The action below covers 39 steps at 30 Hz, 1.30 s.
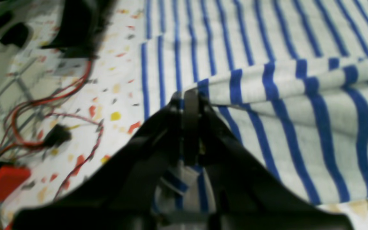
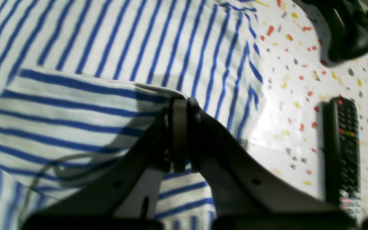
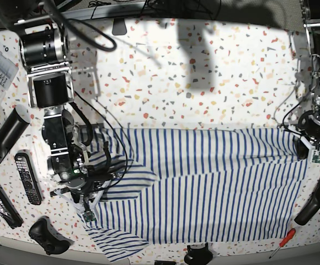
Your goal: Layout the t-shirt on the table in an organized manner, then fold the t-shirt properly
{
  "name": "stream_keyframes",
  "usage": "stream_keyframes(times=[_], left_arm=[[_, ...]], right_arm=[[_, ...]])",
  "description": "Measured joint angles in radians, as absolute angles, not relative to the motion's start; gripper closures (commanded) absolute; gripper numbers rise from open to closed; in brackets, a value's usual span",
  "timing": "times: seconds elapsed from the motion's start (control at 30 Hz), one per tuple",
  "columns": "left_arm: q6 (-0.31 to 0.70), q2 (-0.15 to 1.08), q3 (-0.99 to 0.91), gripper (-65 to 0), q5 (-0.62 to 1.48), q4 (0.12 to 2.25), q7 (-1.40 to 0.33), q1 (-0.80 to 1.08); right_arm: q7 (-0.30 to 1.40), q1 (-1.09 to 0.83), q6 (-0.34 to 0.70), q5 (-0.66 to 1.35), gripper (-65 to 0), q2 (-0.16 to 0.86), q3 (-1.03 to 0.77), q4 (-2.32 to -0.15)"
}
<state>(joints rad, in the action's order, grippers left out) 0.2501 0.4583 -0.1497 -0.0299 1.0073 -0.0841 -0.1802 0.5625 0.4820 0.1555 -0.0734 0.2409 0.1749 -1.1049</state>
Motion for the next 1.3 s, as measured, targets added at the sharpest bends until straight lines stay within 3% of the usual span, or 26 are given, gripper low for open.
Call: stream_keyframes(times=[0.23, 0.37, 0.5, 0.6, 1.13, 1.3], left_arm=[[0.245, 0.460, -0.150, 0.0, -0.030, 1.007, -0.051, -0.179], [0.347, 0.460, -0.150, 0.0, -0.033, 1.007, 0.064, -0.178], [0.427, 0.460, -0.150, 0.0, -0.034, 1.007, 0.159, -0.186], [0.424, 0.461, -0.150, 0.0, -0.034, 1.007, 0.149, -0.199], [0.424, 0.463, -0.150, 0.0, -0.033, 1.000, 0.124, -0.234], [0.428, 0.460, -0.150, 0.0, -0.036, 0.889, 0.155, -0.265]], right_arm=[[0.559, 0.482, 0.155, -0.130, 0.0, 0.241, 0.175, -1.105], [0.532, 0.482, 0.165, -0.128, 0.0, 0.241, 0.175, -1.105], [0.518, 0.482, 0.253, -0.102, 0.0, 0.241, 0.175, -1.105], [0.514, 0.482, 0.292, -0.077, 0.0, 0.238, 0.175, -1.105], [0.508, 0.482, 0.293, -0.075, 0.0, 0.235, 0.175, -1.105], [0.509, 0.482, 0.293, -0.075, 0.0, 0.235, 0.175, -1.104]])
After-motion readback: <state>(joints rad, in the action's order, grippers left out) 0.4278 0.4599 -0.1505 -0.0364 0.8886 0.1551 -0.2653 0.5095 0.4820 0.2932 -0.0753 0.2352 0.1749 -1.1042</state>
